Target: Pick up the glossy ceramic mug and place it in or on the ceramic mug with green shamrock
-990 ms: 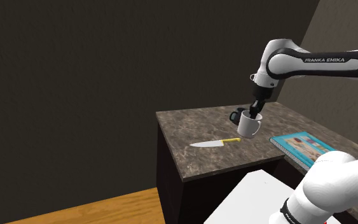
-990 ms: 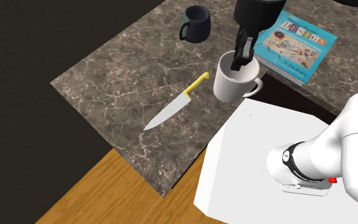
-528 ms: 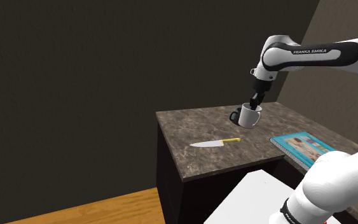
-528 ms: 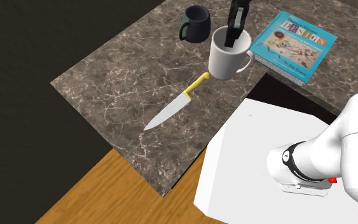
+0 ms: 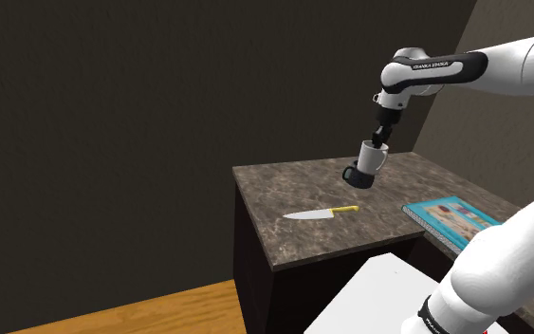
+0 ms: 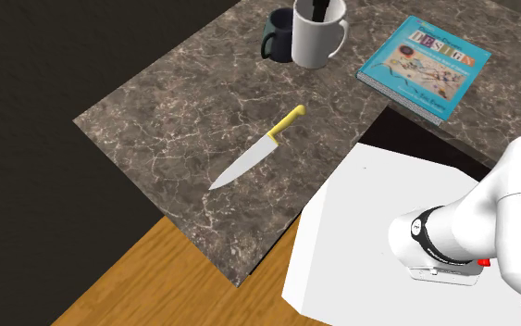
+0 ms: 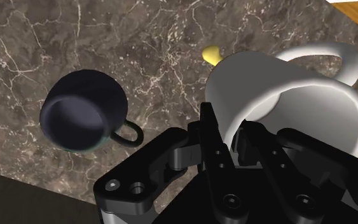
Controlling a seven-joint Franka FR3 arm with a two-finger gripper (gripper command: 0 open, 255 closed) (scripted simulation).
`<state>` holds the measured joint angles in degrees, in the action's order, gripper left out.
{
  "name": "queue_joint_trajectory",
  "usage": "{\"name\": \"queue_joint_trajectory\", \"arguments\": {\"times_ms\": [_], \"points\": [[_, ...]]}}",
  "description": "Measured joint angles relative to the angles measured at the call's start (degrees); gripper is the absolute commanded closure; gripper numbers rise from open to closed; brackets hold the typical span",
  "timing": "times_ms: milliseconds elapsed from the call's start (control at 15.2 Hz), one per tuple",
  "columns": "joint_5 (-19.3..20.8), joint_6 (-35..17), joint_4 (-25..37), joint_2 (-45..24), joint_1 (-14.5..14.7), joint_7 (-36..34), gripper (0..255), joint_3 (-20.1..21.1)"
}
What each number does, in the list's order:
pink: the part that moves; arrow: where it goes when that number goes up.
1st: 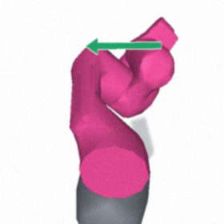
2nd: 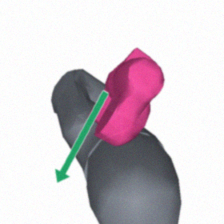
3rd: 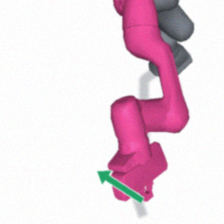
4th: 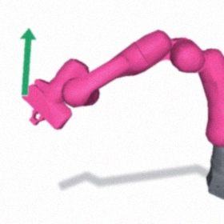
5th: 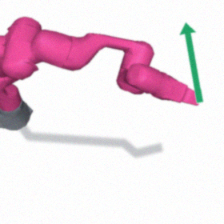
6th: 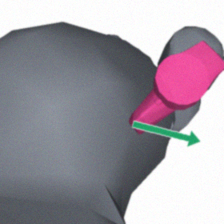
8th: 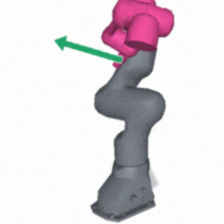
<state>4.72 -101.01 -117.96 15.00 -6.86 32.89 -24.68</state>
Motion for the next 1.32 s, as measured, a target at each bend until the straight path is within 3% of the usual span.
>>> {"name": "queue_joint_trajectory", "arguments": {"times_ms": [330,594,792,1056,1320], "points": [[-4.31,0.97,11.72,-11.72,-0.98,6.91,255,-4.16],[-8.86,3.72,22.58,-21.26,-3.4,12.33,255,-6.45],[-13.12,7.13,33.11,-29.73,-6.89,16.42,255,-7.44],[-19.06,13.25,50.55,-42.46,-13.75,20.01,255,-7.08],[-19.91,12.06,51.08,-44.42,-14.65,20.72,255,-6.79]]}}
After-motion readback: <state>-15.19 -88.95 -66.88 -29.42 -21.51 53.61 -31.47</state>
